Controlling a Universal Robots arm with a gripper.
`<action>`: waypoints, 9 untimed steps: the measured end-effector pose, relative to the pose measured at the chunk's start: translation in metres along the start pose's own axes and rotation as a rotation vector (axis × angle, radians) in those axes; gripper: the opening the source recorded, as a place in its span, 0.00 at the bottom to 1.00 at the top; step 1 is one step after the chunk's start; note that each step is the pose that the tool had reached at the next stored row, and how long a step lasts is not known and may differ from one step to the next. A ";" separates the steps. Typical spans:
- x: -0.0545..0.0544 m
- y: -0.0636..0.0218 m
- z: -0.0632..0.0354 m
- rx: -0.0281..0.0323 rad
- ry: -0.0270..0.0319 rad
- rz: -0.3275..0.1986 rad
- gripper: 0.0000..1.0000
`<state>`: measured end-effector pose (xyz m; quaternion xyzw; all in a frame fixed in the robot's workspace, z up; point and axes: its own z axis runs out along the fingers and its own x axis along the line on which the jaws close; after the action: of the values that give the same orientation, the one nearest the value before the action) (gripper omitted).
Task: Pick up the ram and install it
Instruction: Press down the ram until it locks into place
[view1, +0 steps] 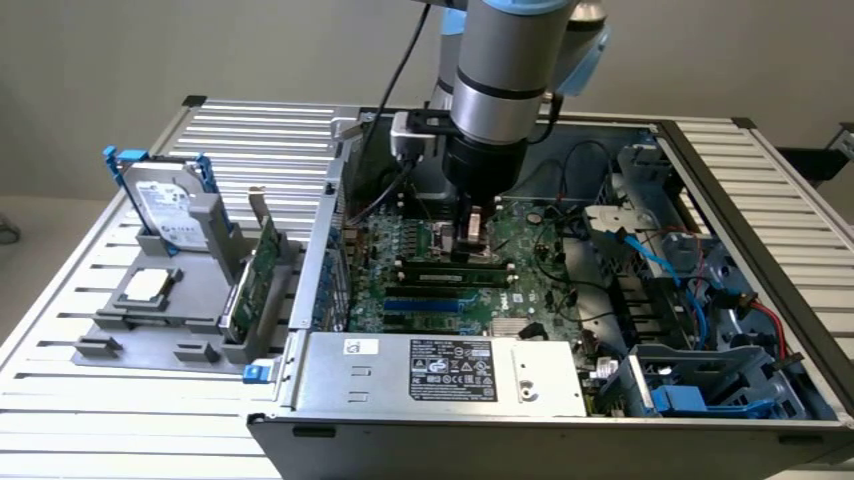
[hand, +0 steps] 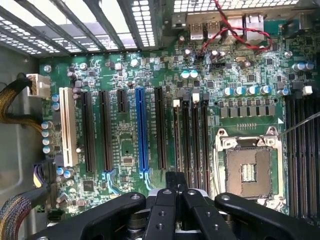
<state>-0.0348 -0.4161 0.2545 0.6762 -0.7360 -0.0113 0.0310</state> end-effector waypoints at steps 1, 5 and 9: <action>0.000 0.0000 0.0001 -0.0005 -0.0009 0.016 0.11; 0.000 0.0000 0.0007 -0.0025 -0.0048 0.082 0.11; 0.000 -0.0001 0.0015 -0.0044 -0.0086 0.147 0.11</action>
<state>-0.0349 -0.4161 0.2531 0.6202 -0.7837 -0.0135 0.0300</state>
